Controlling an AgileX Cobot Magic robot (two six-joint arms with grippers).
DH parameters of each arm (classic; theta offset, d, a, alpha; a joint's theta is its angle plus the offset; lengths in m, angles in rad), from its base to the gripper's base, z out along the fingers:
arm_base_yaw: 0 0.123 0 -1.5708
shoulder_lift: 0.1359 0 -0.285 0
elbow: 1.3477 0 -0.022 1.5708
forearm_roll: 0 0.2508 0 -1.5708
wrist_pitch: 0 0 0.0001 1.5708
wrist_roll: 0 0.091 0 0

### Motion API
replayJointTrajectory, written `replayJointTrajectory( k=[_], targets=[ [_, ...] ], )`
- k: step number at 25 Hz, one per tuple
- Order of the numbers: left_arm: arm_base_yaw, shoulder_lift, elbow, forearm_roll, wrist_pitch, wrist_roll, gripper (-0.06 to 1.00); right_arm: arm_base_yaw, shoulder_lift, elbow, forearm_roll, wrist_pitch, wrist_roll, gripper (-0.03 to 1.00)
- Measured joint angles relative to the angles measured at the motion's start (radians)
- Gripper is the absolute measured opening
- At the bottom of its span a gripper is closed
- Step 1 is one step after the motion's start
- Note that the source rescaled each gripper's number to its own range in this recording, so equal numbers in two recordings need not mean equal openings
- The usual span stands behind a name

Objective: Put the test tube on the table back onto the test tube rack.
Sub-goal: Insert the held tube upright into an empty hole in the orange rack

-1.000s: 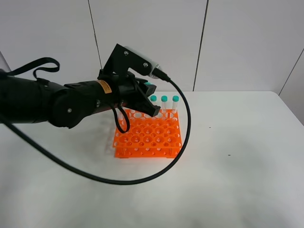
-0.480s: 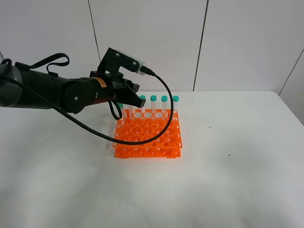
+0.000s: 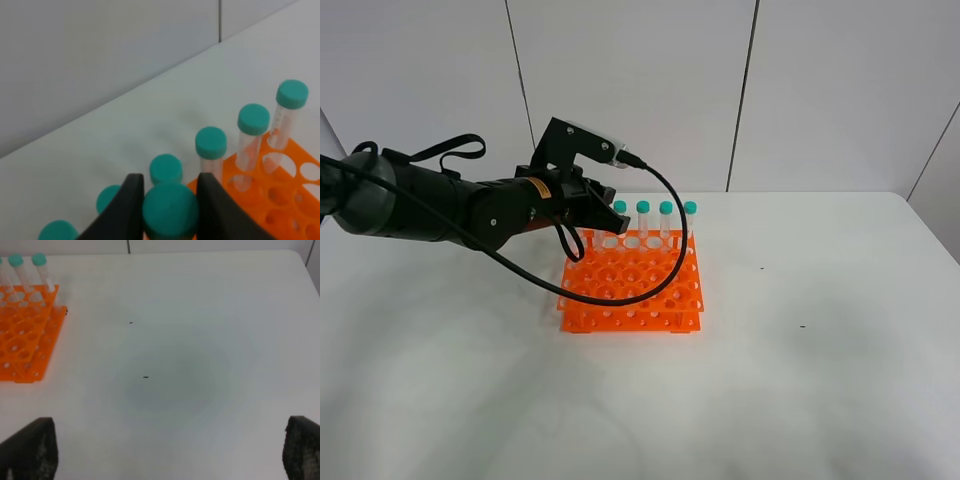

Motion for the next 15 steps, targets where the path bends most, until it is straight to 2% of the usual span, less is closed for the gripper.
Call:
replayJointTrajectory(
  k=[15],
  targets=[
    [0.004,0.046,0.000,0.000,-0.026,-0.010,0.00,0.000,0.000,0.000,0.002,0.000,0.000,1.00]
  ],
)
